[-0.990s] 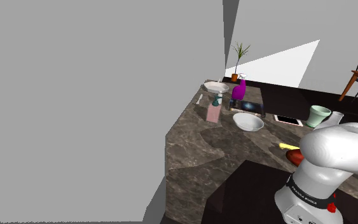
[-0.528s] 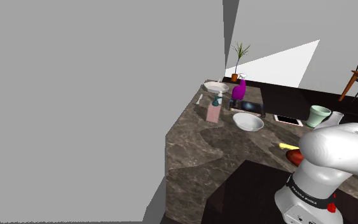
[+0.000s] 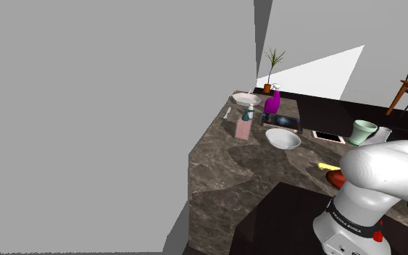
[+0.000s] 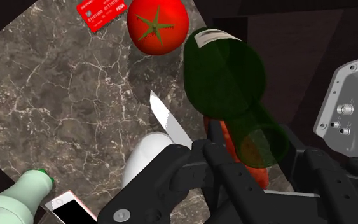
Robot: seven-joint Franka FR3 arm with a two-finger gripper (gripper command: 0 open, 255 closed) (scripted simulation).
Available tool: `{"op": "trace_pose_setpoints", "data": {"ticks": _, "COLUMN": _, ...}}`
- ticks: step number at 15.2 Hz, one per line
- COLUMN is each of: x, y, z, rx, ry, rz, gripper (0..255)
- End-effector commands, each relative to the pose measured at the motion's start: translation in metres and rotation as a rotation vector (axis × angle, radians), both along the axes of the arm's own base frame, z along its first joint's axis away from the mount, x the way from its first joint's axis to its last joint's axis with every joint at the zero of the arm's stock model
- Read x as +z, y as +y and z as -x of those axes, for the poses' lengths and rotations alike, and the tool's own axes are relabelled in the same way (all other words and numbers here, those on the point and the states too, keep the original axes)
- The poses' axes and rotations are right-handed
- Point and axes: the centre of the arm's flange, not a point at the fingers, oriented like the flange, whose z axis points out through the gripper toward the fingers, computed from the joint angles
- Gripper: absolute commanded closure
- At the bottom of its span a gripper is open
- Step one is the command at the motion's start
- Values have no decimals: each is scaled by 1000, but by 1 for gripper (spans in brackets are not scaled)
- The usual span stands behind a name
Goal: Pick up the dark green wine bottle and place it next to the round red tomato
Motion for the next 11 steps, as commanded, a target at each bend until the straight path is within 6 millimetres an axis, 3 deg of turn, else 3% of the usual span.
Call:
{"op": "trace_pose_setpoints", "data": {"ticks": 1, "x": -12, "y": 1, "z": 0, "rx": 0, "ry": 0, "rz": 1, "gripper": 255}}
{"op": "trace_pose_setpoints", "data": {"ticks": 4, "x": -28, "y": 1, "z": 0, "rx": 0, "ry": 0, "rz": 1, "gripper": 255}}
{"op": "trace_pose_setpoints", "data": {"ticks": 11, "x": -28, "y": 1, "z": 0, "rx": 0, "ry": 0, "rz": 1, "gripper": 255}}
